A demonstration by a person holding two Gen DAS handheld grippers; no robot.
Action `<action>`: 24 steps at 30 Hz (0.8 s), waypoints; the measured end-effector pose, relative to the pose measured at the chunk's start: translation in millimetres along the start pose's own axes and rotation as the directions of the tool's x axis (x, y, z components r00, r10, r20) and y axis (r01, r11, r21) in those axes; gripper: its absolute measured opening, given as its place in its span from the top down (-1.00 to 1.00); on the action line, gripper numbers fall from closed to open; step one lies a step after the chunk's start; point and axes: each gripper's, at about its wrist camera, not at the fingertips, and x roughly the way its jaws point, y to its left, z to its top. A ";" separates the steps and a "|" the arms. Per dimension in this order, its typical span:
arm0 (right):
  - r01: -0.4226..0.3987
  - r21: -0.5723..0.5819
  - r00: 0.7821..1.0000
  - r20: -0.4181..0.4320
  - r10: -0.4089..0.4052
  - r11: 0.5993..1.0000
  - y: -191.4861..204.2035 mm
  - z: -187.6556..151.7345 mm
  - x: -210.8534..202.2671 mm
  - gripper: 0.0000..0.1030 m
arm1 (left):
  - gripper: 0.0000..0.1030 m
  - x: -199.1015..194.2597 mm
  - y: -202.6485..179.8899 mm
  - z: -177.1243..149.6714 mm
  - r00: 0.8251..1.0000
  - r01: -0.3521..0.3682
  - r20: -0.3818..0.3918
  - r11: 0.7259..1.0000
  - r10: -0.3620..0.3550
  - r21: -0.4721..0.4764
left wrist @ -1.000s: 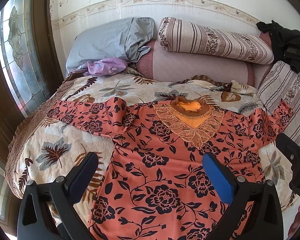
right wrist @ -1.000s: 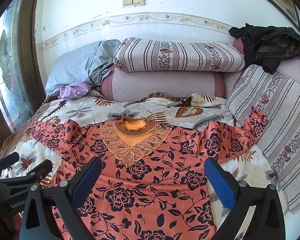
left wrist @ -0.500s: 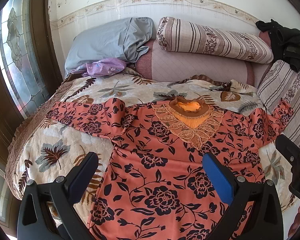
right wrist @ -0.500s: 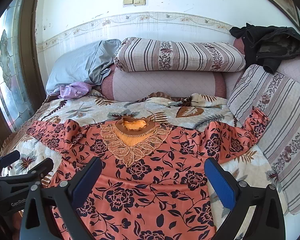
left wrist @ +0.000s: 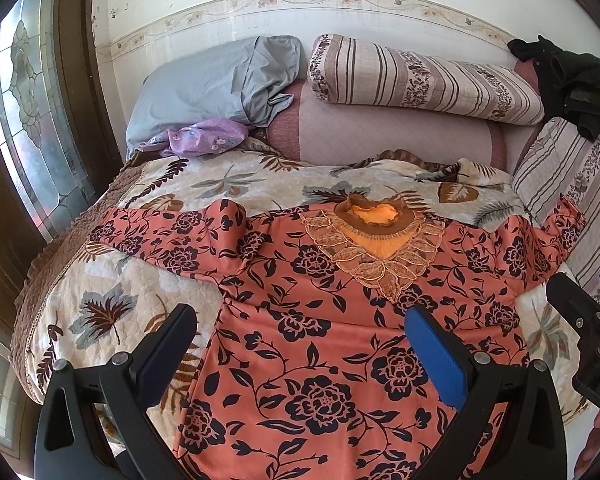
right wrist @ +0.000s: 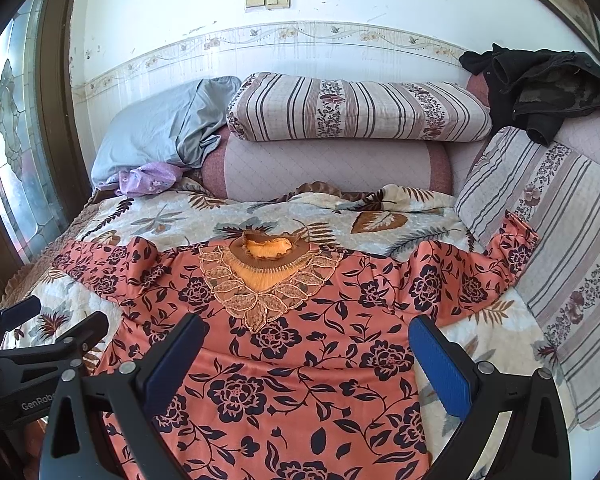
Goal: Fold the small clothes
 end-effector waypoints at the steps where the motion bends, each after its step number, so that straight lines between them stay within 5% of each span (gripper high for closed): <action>1: 0.000 0.000 1.000 -0.001 0.000 1.000 -0.4 -0.1 0.2 -1.00 | -1.00 0.1 -1.2 0.6 1.000 -0.011 0.009 1.000 0.011 0.014; 11: -0.006 -0.002 1.000 -0.013 0.006 1.000 0.2 0.0 8.1 -1.00 | -1.00 7.9 -5.2 2.9 0.997 -0.046 -0.063 0.997 0.050 0.067; 24: -0.035 0.005 0.999 -0.039 0.035 0.999 -10.5 -1.3 29.7 -1.00 | -1.00 30.6 -11.5 7.7 0.995 -0.009 -0.096 0.999 0.012 0.040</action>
